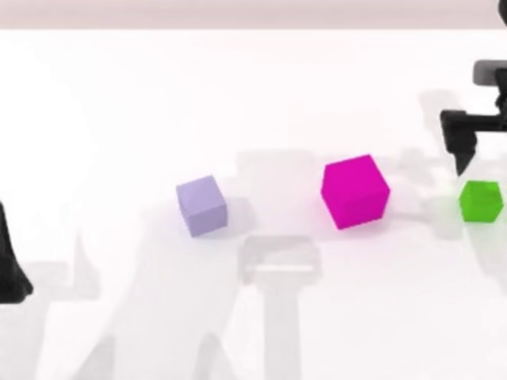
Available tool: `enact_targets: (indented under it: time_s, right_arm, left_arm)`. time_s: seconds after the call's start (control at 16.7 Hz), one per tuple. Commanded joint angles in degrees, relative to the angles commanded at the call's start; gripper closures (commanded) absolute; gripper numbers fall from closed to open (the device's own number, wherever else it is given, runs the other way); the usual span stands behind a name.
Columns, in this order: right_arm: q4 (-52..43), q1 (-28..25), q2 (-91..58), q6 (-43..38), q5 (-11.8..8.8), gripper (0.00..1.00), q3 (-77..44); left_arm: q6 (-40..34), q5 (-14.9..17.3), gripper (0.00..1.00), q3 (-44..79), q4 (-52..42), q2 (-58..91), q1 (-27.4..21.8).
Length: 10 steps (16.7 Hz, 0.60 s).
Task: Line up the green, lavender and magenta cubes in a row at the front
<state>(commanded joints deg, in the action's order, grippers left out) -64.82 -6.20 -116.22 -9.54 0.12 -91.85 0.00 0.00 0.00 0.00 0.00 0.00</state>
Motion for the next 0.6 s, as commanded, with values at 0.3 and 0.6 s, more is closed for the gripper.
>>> enact_targets:
  time_s: [0.3, 0.6]
  right_arm:
    - [-0.7, -0.1, -1.3, -0.1, 0.0, 0.00, -1.2]
    - [3.7, 0.0, -2.8, 0.0, 0.0, 0.00, 2.0]
  left_arm:
    - [0.0, 0.0, 0.00, 0.0, 0.0, 0.0, 0.0]
    - [0.0, 0.0, 0.00, 0.0, 0.0, 0.0, 0.0]
